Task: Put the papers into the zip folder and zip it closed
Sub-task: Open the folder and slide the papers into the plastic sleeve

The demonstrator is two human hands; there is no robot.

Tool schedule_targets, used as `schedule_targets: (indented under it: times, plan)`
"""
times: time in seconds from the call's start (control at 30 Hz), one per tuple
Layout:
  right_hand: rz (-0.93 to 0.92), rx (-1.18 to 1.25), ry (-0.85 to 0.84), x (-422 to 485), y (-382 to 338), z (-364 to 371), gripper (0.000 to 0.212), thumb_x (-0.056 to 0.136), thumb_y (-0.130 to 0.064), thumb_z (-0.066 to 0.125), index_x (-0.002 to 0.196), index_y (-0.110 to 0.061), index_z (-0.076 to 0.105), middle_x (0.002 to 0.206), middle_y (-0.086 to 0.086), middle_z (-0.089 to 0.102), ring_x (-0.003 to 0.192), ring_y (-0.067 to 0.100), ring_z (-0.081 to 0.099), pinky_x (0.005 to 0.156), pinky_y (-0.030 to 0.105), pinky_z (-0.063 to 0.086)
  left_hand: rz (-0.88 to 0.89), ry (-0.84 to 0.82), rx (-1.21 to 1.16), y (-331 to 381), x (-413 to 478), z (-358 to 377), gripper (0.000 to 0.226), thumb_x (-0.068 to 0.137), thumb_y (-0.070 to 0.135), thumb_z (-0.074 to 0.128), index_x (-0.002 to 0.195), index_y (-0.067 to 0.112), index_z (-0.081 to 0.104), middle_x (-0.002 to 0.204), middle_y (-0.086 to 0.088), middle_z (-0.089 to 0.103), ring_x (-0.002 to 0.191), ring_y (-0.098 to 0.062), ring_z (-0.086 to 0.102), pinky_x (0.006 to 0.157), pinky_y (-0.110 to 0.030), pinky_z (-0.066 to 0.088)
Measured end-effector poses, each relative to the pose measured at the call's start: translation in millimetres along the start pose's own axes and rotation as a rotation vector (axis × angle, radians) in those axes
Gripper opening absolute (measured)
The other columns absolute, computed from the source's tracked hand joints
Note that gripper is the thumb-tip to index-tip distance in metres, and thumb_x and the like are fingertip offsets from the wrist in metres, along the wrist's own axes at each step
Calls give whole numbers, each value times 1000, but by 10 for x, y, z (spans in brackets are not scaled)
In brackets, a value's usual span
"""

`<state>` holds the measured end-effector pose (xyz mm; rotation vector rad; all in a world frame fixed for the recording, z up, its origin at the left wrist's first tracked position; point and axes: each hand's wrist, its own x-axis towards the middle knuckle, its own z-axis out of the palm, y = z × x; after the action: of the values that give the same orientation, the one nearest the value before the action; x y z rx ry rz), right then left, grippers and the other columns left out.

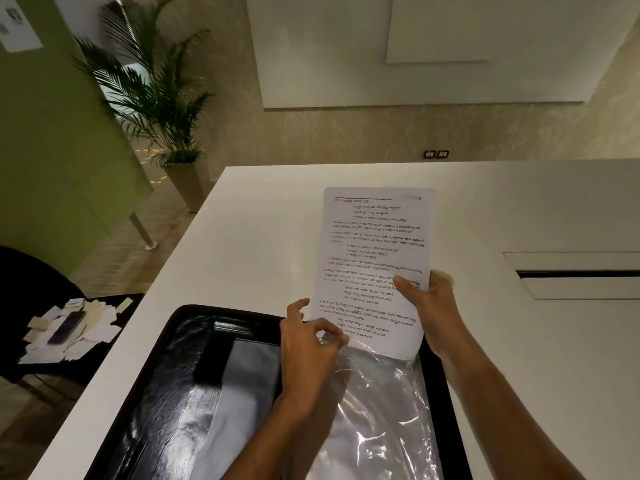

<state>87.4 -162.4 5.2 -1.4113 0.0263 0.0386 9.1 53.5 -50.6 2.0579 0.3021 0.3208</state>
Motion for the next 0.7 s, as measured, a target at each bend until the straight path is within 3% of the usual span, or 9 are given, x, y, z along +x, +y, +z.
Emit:
schedule_targets:
  times: [0.1, 0.2, 0.43, 0.5, 0.6, 0.7]
  plan:
    - [51, 45, -15, 93, 36, -52, 30, 102, -3, 71, 130, -11, 75, 120, 10, 83, 109, 31, 81, 93, 50, 64, 22, -44, -33, 6, 24, -43, 21, 77, 23, 97, 71, 30, 78, 141, 23, 49, 122, -9, 64, 92, -18, 59]
    - [102, 53, -57, 158, 63, -83, 32, 102, -3, 70, 132, -13, 75, 124, 9, 82, 112, 31, 81, 94, 49, 63, -7, -78, -15, 31, 87, -136, 20, 77, 24, 97, 69, 31, 80, 135, 21, 53, 120, -4, 62, 88, -6, 53]
    - [112, 30, -83, 174, 109, -134, 33, 103, -7, 71, 135, -15, 74, 126, 8, 82, 115, 32, 79, 99, 52, 61, 4, -112, -55, 7, 264, -225, 22, 69, 19, 102, 71, 30, 83, 112, 11, 68, 105, -10, 72, 87, -18, 60]
    - [98, 25, -105, 152, 98, -128, 33, 104, -7, 71, 135, -14, 74, 127, 9, 81, 115, 32, 79, 100, 53, 61, 29, -129, -37, -4, 258, -227, 23, 69, 21, 102, 71, 32, 82, 126, 11, 64, 116, -12, 68, 95, -24, 60]
    - [81, 23, -131, 132, 79, -130, 36, 104, -6, 70, 139, -14, 72, 129, 10, 80, 116, 33, 79, 99, 53, 63, 103, -75, 119, -11, 175, -179, 20, 70, 32, 101, 72, 37, 81, 155, 14, 47, 141, -14, 43, 110, -36, 49]
    - [80, -5, -154, 143, 11, -145, 35, 104, -7, 71, 138, -16, 72, 128, 9, 81, 114, 31, 80, 94, 48, 64, 211, 11, 340, 32, 67, -115, 12, 79, 39, 93, 79, 35, 81, 154, 14, 45, 138, -14, 35, 103, -31, 39]
